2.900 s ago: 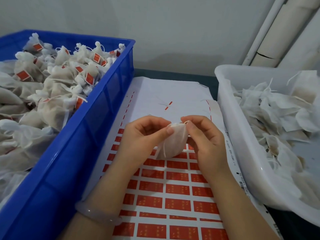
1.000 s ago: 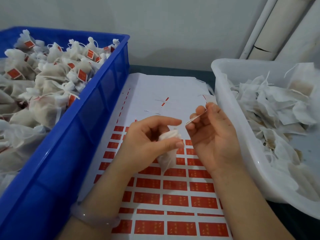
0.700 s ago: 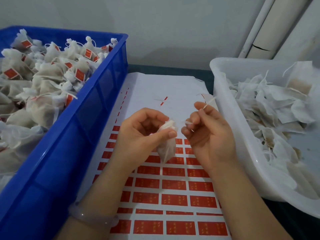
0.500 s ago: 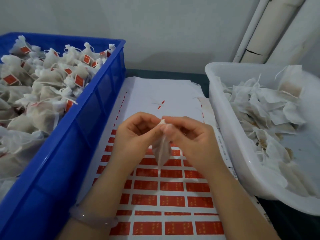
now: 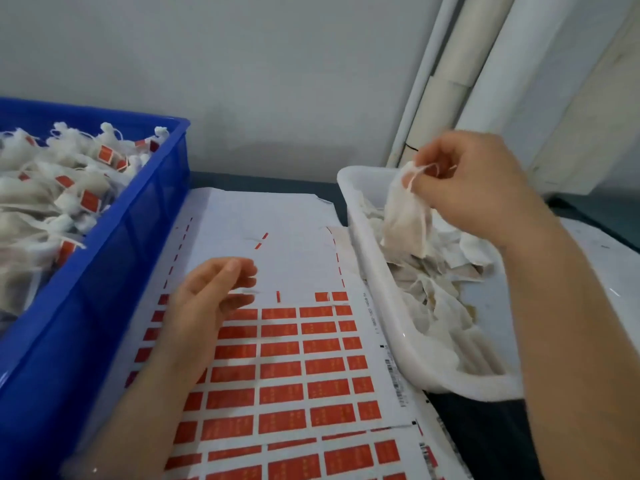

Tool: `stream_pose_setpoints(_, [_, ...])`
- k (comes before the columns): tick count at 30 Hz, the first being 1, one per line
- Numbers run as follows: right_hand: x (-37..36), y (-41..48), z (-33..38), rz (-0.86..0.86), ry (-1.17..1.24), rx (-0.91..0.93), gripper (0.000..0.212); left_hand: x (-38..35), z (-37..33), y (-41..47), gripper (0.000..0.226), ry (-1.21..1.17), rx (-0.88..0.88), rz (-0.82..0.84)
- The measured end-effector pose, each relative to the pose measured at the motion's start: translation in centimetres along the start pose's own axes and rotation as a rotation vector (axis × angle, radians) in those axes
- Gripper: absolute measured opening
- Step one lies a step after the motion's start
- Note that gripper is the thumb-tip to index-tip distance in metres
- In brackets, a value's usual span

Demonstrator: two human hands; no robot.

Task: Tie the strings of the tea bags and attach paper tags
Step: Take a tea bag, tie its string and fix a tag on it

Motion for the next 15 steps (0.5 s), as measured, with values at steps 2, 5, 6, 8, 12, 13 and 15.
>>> stream_pose_setpoints(2, [-1.0,1.9,-3.8,0.196,-0.170,-0.128,0.016,-0.3,0.0,-0.1,0.033,0.183,-0.003,0.046])
stream_pose_setpoints(5, [-4.0,1.6,-8.2,0.484,-0.328,-0.215,0.021,-2.0,0.6,-0.8,0.013,0.537,-0.045,0.300])
stream_pose_setpoints(6, [-4.9,1.2,-9.2,0.539,-0.340,-0.235,0.023,-2.5,1.0,-1.1,0.016,0.662,-0.066,0.406])
stream_pose_setpoints(8, [-6.3,0.7,-10.5,0.602,-0.356,-0.271,0.025,-3.1,2.0,-1.5,0.030,0.846,-0.082,0.537])
stream_pose_setpoints(12, [-7.7,0.4,-10.7,0.827,-0.451,-0.279,0.021,-3.2,2.1,-1.2,0.047,0.916,-0.056,0.485])
stream_pose_setpoints(13, [-7.8,0.8,-10.4,0.825,-0.466,-0.249,0.033,-3.2,2.0,-1.2,0.047,0.909,-0.049,0.472])
stream_pose_setpoints(15, [-8.3,1.9,-9.8,0.712,-0.396,-0.198,0.044,-3.3,2.0,-1.1,0.045,0.907,-0.054,0.460])
Point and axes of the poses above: each hand's wrist, its own y-axis towards the middle knuckle, its own x-axis out of the back of the hand, z = x × y, the point moved 5 cm from there along y, towards the middle knuckle, and after that the axes turned 8 degrees about -z, right-handed, at the moved point
